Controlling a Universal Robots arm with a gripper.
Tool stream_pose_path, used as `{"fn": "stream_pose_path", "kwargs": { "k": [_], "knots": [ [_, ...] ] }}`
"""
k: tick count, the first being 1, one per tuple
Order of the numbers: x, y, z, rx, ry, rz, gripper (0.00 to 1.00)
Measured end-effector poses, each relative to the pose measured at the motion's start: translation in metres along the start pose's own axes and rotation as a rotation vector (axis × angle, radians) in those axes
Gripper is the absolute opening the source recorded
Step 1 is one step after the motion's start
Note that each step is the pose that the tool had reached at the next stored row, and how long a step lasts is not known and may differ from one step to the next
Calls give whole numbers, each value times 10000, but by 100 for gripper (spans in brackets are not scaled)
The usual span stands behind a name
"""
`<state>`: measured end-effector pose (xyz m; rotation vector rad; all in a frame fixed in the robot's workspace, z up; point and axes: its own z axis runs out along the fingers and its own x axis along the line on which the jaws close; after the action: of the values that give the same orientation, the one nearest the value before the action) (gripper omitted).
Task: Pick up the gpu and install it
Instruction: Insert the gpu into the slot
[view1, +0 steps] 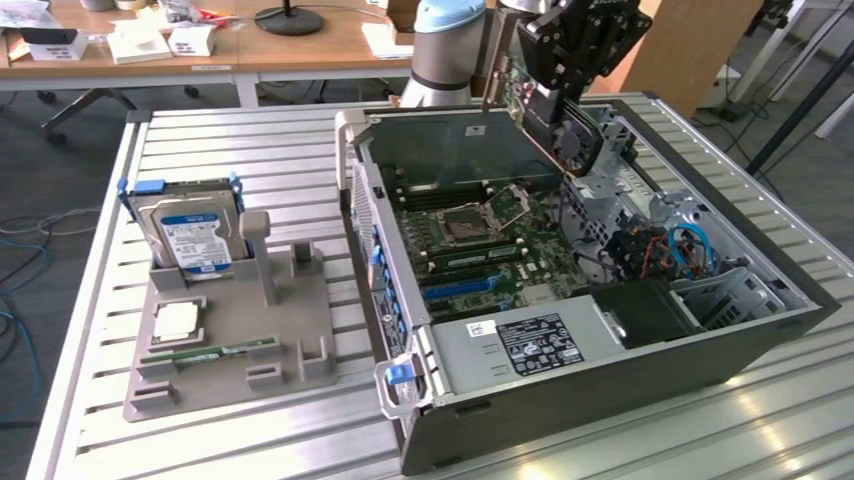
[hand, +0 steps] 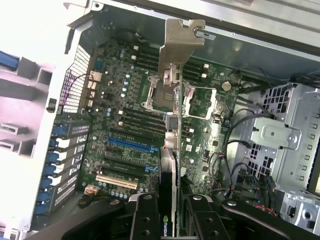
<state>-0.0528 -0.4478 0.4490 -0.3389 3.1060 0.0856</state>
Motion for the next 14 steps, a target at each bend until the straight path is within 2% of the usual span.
{"fn": "stream_pose_path", "kwargs": {
  "k": [7, 14],
  "knots": [
    [0, 0, 0, -1, 5, -79, 26],
    [0, 0, 2, -29, 68, -1304, 26]
  ]
}}
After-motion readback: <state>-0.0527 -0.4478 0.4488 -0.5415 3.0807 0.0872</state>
